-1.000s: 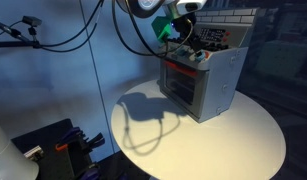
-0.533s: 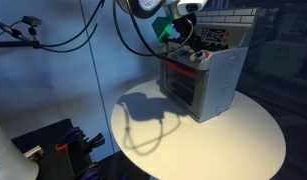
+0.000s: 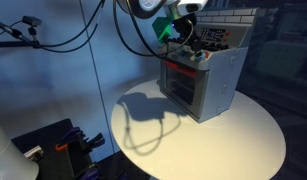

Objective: Twist the knob on the stove

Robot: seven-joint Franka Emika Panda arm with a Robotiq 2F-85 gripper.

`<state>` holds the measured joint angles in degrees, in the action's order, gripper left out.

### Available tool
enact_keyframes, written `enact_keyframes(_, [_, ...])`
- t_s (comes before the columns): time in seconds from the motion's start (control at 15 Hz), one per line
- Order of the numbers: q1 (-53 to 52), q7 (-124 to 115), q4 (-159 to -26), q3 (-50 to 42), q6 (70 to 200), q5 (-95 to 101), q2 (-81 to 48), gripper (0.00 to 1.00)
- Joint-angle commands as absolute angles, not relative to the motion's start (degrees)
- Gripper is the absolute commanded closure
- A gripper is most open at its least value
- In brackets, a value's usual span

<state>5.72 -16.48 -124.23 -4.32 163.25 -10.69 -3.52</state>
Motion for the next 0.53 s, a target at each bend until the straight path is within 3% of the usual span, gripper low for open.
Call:
enact_keyframes(0.0, [5.7,-14.8,-122.6,-4.6,163.7,-12.3,-4.5,0.51])
enact_keyframes(0.47, [5.8,-14.8,-122.4,-4.7,163.6,-12.4,-4.6,0.49])
